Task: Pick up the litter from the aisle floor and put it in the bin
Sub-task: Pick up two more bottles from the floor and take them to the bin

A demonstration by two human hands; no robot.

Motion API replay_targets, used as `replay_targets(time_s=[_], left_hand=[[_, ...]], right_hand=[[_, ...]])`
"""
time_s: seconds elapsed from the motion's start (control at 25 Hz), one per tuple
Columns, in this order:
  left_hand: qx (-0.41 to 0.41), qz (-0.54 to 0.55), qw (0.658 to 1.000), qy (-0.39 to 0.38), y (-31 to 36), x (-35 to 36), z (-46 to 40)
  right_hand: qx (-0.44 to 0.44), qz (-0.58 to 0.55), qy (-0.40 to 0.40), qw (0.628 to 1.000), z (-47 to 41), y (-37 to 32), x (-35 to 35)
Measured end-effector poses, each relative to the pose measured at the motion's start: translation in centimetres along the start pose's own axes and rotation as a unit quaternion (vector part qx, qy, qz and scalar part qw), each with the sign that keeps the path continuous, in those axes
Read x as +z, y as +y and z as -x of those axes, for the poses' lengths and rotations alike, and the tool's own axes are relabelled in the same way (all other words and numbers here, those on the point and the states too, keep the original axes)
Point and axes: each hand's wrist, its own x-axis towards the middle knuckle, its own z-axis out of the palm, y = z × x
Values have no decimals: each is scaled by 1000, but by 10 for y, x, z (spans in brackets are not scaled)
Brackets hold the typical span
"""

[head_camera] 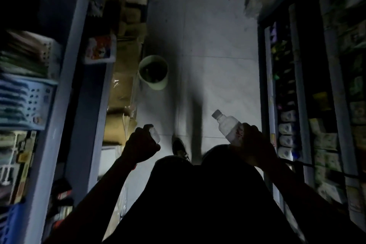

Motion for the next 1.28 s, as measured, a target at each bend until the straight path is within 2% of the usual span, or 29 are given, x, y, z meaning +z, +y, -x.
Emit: replay_targets(time_s=[0.08,0.28,0.44,0.56,0.72,0.84,0.96,1.16,1.28], left_hand=[[14,-9,1000,-20,24,-31,-33],[51,-4,999,10,82,-91,-115],[4,17,1000,1,113,-118,-161],[-45,63,997,-1,117,-127,-174],[-39,155,982,96,119,-149,-188],[-62,192,973,117,114,-169,-205],[-80,253,957,119,104,-187,-236],[-117,256,952,116,65,-206,-314],[-142,285,940,120,47,-207,-372]], right_hand=[[8,7,9,1000,-21,-1,-10],[25,-18,-32,999,-98,-5,-33],[-4,-42,-36,998,-174,-23,-82],[-26,-59,-68,996,-227,-48,-123],[-26,-100,-138,985,-298,-88,-154],[-46,-79,-189,978,-334,-134,-160],[-54,-87,-224,969,-367,-181,-152],[15,-99,-264,959,-431,-250,-127],[11,-98,-264,959,-476,-284,-96]])
